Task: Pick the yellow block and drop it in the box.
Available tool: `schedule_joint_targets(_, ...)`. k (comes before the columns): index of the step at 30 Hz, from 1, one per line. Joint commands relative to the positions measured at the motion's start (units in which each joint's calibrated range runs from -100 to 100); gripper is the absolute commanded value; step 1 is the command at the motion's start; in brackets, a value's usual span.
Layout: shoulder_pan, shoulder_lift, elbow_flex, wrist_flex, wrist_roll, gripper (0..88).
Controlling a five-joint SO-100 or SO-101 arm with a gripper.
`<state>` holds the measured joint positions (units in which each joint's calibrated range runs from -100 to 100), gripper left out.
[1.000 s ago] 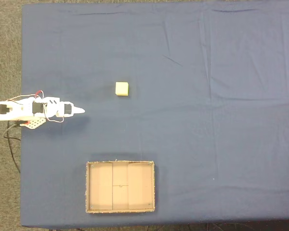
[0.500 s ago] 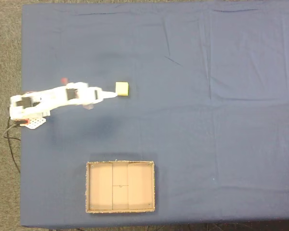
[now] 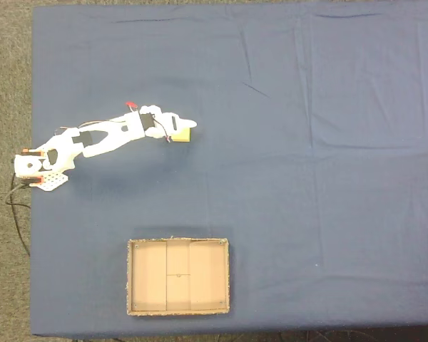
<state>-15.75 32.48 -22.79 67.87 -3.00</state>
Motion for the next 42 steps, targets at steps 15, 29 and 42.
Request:
schedule_joint_targets(15, 2.2, -2.9, 2.5, -4.5, -1.0, 20.3)
schedule_joint_targets(29, 40.5, -74.2, 32.7, -10.7, 8.8, 20.2)
schedule_joint_targets(42, 57.7, -14.9, 1.5, -16.2, 15.4, 20.3)
